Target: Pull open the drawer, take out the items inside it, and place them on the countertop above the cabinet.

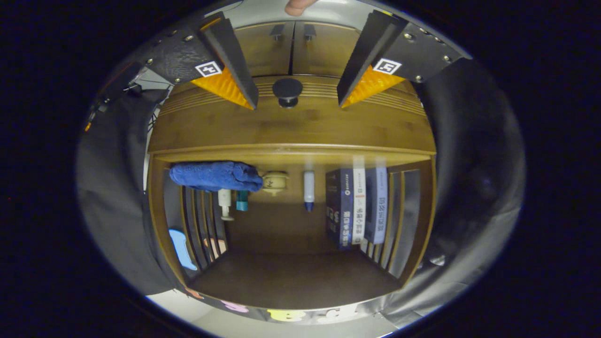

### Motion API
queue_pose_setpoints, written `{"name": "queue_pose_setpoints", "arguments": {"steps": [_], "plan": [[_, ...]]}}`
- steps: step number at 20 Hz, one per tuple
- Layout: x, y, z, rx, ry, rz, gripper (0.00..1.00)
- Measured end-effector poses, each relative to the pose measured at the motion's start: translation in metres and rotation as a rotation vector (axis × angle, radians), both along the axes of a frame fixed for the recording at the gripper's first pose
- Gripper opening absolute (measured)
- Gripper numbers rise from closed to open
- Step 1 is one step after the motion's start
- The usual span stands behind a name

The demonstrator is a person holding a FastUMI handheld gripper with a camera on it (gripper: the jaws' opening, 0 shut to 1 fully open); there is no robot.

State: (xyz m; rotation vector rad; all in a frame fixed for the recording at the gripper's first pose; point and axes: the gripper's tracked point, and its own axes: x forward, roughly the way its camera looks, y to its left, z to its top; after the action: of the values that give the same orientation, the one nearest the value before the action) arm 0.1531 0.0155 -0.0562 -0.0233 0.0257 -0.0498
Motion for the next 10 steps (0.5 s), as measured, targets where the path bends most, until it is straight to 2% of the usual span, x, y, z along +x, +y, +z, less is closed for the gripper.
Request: {"name": "queue_pose_setpoints", "arguments": {"steps": [3,6,10], "plan": [[0.026,-0.009,-0.008,0.007,0.012,-0.017,1.00],[0.040,-0.011,-0.020,0.006,0.059,-0.012,0.87],[0.044,-0.011,-0.016,0.056,-0.004,-0.008,0.69]]}}
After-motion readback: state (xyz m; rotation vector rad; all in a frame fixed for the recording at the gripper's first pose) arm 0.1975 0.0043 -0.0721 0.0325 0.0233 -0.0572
